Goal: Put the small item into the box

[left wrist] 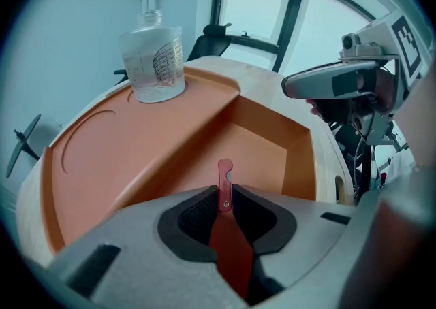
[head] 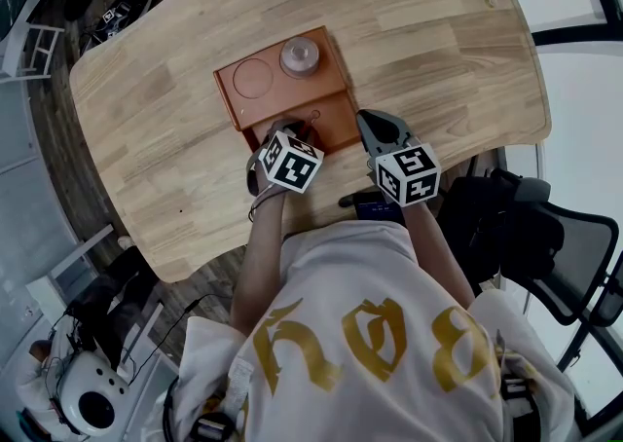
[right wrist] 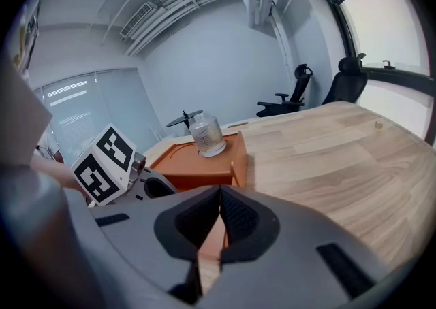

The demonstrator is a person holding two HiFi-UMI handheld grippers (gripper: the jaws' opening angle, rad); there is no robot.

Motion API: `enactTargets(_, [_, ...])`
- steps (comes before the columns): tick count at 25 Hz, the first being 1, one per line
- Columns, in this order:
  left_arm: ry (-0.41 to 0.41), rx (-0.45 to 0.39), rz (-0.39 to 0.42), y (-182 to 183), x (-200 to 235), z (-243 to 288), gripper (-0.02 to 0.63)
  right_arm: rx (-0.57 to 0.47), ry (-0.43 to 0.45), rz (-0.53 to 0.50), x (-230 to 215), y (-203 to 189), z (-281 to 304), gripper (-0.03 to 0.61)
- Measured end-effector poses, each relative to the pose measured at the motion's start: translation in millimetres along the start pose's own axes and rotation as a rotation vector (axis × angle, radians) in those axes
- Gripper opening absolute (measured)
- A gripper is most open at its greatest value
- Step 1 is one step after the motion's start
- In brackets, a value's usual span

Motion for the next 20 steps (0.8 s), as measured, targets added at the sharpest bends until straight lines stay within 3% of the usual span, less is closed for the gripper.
enactTargets(8, [0.027,0.008,0.048,1.2,-4.8,0.2,0.078,-0.012,-0.001,-0.007,1.1,0.3,-2.6,0.012])
enactTargets(12, [0.047,-0.009,0.041,3.1,-4.0,-1.8,0.114,-0.021,-0.003,-0.004,0.5,1.4,-5.6,0.012])
enactTargets(20, [0.071,-0.048,0.038,3.5,-3.8,-13.9,0.12,-0.037,0.007,-0.019,8.4,4.3,-9.5,0.012])
Point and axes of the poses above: the fingertips, and each gripper's own axes: z forward along the fingers, x to its left, y out of its top, the point moved 9 cm from there along -z, backward along the fingers, and after that the axes turned 15 degrees about z, right-handed, at the moved point
